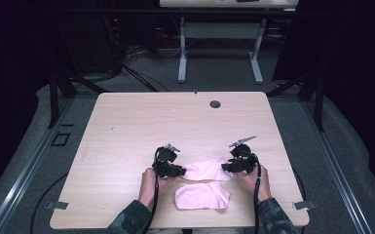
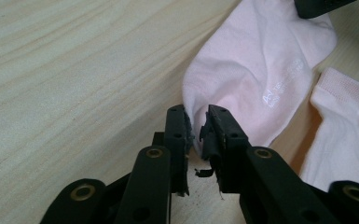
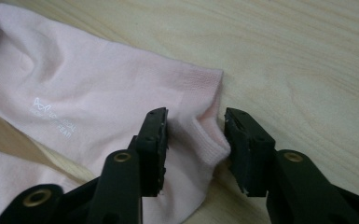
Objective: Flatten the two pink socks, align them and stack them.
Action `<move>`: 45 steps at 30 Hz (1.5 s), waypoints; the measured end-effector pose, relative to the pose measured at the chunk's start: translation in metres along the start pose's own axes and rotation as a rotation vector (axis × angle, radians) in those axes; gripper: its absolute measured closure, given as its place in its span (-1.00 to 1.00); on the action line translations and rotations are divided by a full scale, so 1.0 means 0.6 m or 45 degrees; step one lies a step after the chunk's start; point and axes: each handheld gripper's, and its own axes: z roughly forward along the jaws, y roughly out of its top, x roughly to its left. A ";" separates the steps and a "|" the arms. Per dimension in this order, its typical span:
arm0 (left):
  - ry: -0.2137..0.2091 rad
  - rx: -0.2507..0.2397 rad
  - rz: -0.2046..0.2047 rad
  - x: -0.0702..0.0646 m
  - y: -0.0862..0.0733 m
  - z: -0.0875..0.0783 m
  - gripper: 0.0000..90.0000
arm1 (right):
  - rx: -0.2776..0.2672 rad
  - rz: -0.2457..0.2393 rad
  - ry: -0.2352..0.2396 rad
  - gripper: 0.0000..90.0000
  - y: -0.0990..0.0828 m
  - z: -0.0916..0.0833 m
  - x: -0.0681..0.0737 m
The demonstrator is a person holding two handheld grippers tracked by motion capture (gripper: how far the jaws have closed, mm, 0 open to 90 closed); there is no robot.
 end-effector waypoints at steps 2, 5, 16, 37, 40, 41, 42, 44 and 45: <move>0.002 0.007 0.004 0.000 0.000 0.000 0.80 | -0.003 -0.008 -0.012 0.43 0.000 0.001 0.004; 0.009 0.017 0.011 0.000 -0.001 0.002 0.90 | 0.005 -0.041 -0.029 0.56 0.000 0.001 0.009; 0.030 -0.007 0.029 -0.002 -0.002 -0.002 0.97 | -0.031 -0.035 0.002 0.89 -0.010 -0.001 0.007; -0.055 -0.135 0.067 -0.057 -0.008 -0.132 0.97 | -0.249 -0.073 0.045 0.89 -0.024 -0.145 0.058; -0.074 -0.128 0.071 -0.067 -0.025 -0.137 0.97 | -0.227 -0.075 0.055 0.89 -0.037 -0.151 0.070; -0.082 -0.124 0.071 -0.070 -0.032 -0.138 0.97 | -0.220 -0.079 0.061 0.89 -0.042 -0.152 0.073; -0.086 -0.123 0.068 -0.071 -0.037 -0.137 0.97 | -0.204 -0.082 0.068 0.89 -0.048 -0.152 0.077; -0.108 -0.103 0.059 -0.075 -0.049 -0.134 0.97 | -0.199 -0.081 0.078 0.89 -0.057 -0.150 0.083; -0.109 -0.096 0.055 -0.076 -0.056 -0.132 0.97 | -0.181 -0.090 0.079 0.89 -0.061 -0.149 0.085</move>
